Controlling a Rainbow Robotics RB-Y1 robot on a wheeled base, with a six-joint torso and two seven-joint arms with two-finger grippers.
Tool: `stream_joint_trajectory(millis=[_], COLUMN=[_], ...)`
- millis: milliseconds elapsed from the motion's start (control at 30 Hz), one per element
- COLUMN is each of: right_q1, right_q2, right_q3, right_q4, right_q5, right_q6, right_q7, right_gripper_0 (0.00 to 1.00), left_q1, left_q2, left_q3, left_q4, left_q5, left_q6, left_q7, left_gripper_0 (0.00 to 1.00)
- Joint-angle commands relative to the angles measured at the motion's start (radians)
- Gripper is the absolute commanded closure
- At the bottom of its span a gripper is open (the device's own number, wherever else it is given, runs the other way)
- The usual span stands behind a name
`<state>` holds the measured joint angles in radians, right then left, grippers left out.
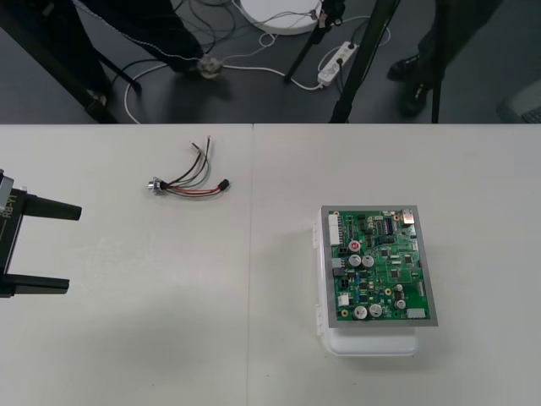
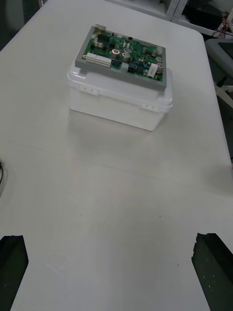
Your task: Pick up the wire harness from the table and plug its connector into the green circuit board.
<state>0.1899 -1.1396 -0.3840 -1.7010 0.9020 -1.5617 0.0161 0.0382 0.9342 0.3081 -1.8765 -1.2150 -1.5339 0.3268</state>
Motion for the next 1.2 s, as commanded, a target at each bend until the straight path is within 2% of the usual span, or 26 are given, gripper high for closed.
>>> stream_joint_trajectory(millis=[33, 1200], right_q1=[-0.021, -0.021], right_q2=[-0.043, -0.043], right_q3=[0.011, 0.011], right_q4=[0.004, 0.004], right_q5=[0.005, 0.005], right_q6=[-0.009, -0.009], right_q7=[0.005, 0.005], right_gripper_0=[0.00, 0.00], left_q1=[0.025, 0.025], left_q2=[0.040, 0.040], left_q3=[0.025, 0.025], left_q4=[-0.001, -0.001], left_q5=[-0.005, -0.005], left_q6=[-0.020, -0.020], left_q7=[0.035, 0.035], left_gripper_0=[0.00, 0.00])
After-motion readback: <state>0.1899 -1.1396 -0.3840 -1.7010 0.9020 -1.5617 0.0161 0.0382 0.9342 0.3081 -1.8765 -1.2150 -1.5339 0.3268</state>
